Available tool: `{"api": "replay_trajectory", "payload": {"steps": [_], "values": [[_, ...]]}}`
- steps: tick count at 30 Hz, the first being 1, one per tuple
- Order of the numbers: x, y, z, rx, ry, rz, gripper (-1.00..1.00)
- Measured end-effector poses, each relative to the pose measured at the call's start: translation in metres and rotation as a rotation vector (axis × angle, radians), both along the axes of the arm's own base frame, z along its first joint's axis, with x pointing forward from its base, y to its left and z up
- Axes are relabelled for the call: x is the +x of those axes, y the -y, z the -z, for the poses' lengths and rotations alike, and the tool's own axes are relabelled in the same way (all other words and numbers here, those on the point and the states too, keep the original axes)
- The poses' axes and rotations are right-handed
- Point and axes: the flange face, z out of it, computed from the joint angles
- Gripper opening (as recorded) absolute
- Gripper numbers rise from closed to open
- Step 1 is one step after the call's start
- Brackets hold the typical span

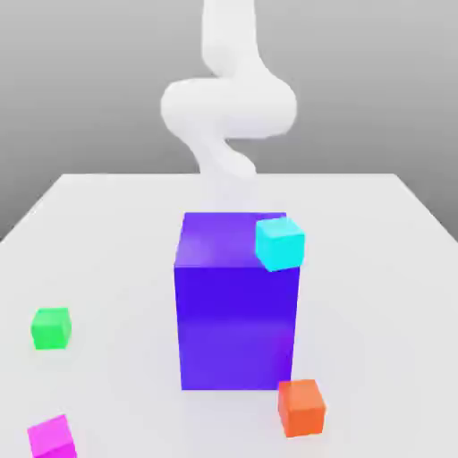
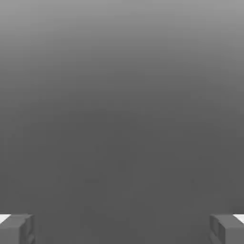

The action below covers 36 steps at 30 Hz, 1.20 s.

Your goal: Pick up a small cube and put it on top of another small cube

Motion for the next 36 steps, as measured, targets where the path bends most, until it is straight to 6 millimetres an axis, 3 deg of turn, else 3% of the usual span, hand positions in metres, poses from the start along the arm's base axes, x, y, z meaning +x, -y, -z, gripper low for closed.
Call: {"api": "replay_trajectory", "payload": {"steps": [8,16,20,27,33,34,36], "values": [[0.087,0.053,0.109,0.098,-0.19,0.234,0.0],[0.134,0.115,0.238,0.198,-0.368,0.473,0.0],[0.14,0.154,0.308,0.252,-0.453,0.608,0.0],[0.13,0.195,0.435,0.339,-0.603,0.812,0.0],[0.117,0.211,0.533,0.377,-0.665,0.905,0.0],[0.116,0.211,0.547,0.377,-0.666,0.906,-1.0],[0.116,0.211,0.547,0.377,-0.665,0.906,-1.0]]}}
